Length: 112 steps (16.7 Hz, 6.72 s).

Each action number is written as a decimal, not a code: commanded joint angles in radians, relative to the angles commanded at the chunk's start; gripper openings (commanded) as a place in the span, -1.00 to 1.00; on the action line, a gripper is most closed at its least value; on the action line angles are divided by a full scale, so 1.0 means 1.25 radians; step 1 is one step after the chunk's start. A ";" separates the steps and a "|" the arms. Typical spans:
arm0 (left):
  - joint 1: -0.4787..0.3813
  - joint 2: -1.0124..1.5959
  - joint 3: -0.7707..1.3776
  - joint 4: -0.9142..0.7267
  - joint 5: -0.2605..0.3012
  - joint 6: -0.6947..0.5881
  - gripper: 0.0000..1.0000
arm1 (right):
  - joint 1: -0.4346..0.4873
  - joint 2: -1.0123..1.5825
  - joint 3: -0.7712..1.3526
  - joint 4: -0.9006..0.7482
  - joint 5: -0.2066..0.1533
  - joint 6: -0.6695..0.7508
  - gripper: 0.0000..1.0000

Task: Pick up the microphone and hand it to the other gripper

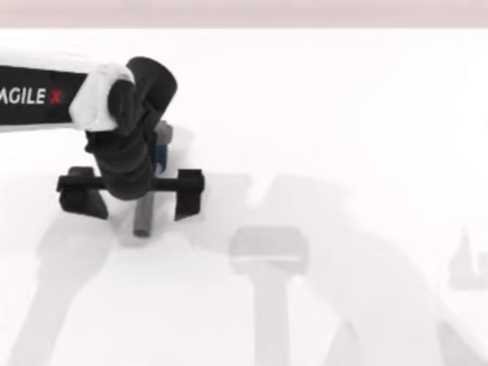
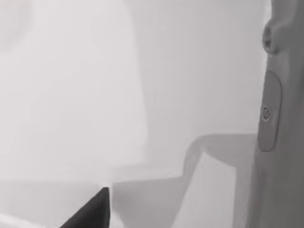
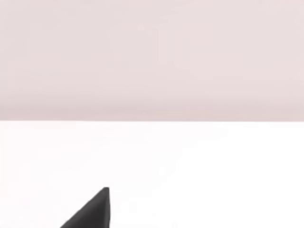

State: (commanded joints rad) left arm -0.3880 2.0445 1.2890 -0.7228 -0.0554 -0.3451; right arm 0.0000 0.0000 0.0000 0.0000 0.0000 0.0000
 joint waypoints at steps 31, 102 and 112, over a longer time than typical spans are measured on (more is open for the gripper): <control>-0.002 -0.010 -0.010 0.059 0.017 0.006 -1.00 | 0.000 0.000 0.000 0.000 0.000 0.000 1.00; -0.199 -0.364 -0.407 1.248 0.163 0.296 -1.00 | 0.488 0.973 0.519 0.473 -0.131 0.026 1.00; -0.199 -0.364 -0.407 1.248 0.163 0.296 -1.00 | 0.504 1.109 0.636 0.495 -0.113 0.026 1.00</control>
State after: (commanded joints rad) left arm -0.6371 1.5895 0.7805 0.8374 0.1477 0.0246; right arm 0.6302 1.3862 0.7951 0.6192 -0.1408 0.0324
